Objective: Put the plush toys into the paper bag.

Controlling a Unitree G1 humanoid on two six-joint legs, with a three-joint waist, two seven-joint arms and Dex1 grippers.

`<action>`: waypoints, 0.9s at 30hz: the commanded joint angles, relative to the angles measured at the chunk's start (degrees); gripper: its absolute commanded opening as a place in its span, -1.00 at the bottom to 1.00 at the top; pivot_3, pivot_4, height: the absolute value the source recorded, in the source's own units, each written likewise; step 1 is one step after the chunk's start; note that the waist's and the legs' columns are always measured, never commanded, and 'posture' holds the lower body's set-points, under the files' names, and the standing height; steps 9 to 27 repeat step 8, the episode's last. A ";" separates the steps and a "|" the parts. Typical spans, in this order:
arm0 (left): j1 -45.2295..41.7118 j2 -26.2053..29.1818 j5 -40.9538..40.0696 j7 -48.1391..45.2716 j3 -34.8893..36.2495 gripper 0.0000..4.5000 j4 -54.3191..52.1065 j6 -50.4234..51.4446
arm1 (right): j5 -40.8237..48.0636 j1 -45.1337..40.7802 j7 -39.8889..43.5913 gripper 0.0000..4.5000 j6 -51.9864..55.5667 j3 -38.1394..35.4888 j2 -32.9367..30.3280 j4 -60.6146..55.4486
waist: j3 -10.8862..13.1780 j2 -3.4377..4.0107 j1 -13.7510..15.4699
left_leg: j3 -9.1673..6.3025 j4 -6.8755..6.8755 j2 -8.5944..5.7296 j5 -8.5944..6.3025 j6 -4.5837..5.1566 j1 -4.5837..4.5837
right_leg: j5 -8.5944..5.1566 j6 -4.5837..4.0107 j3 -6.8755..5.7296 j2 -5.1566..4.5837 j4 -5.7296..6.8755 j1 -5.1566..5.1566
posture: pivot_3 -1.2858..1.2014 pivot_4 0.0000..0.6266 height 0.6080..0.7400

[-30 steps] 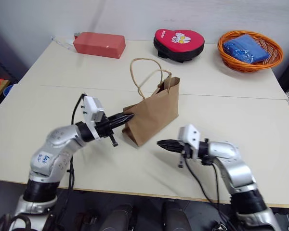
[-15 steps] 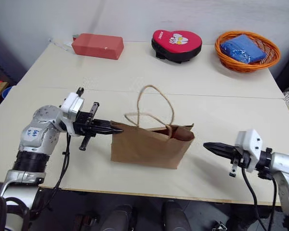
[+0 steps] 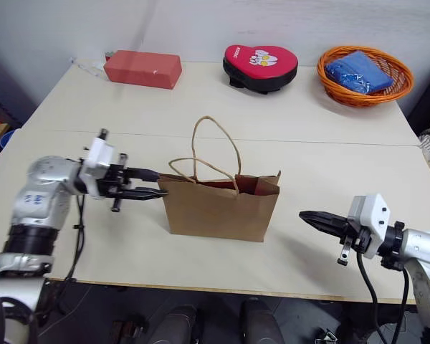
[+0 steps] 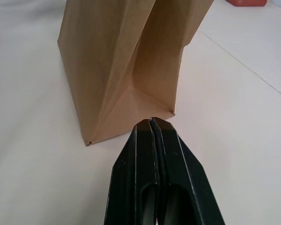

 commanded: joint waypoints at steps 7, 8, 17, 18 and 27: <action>24.59 11.55 2.51 7.95 19.50 -0.04 -8.06 -2.63 | -2.70 -9.10 12.00 -1.00 -11.91 -1.24 -7.09 18.90 | 0.04 0.09 0.60 | 0.00 -0.05 0.00 -0.06 0.10 0.00 | 0.00 0.00 -0.01 -0.06 -0.13 0.03 | 0.03 -0.52 1.00; 26.09 11.70 2.31 8.33 20.64 -0.04 -8.53 -2.91 | -2.94 -9.70 12.87 -1.00 -13.18 -0.85 -7.03 20.05 | 0.04 0.09 0.60 | -0.03 -0.05 0.00 -0.06 0.11 -0.01 | 0.00 0.00 -0.06 -0.08 -0.16 0.06 | 0.03 -0.52 1.00; 26.09 11.70 2.31 8.33 20.64 -0.04 -8.53 -2.91 | -2.94 -9.70 12.87 -1.00 -13.18 -0.85 -7.03 20.05 | 0.04 0.09 0.60 | -0.03 -0.05 0.00 -0.06 0.11 -0.01 | 0.00 0.00 -0.06 -0.08 -0.16 0.06 | 0.03 -0.52 1.00; 26.09 11.70 2.31 8.33 20.64 -0.04 -8.53 -2.91 | -2.94 -9.70 12.87 -1.00 -13.18 -0.85 -7.03 20.05 | 0.04 0.09 0.60 | -0.03 -0.05 0.00 -0.06 0.11 -0.01 | 0.00 0.00 -0.06 -0.08 -0.16 0.06 | 0.03 -0.52 1.00; 26.09 11.70 2.31 8.33 20.64 -0.04 -8.53 -2.91 | -2.94 -9.70 12.87 -1.00 -13.18 -0.85 -7.03 20.05 | 0.04 0.09 0.60 | -0.03 -0.05 0.00 -0.06 0.11 -0.01 | 0.00 0.00 -0.06 -0.08 -0.16 0.06 | 0.03 -0.52 1.00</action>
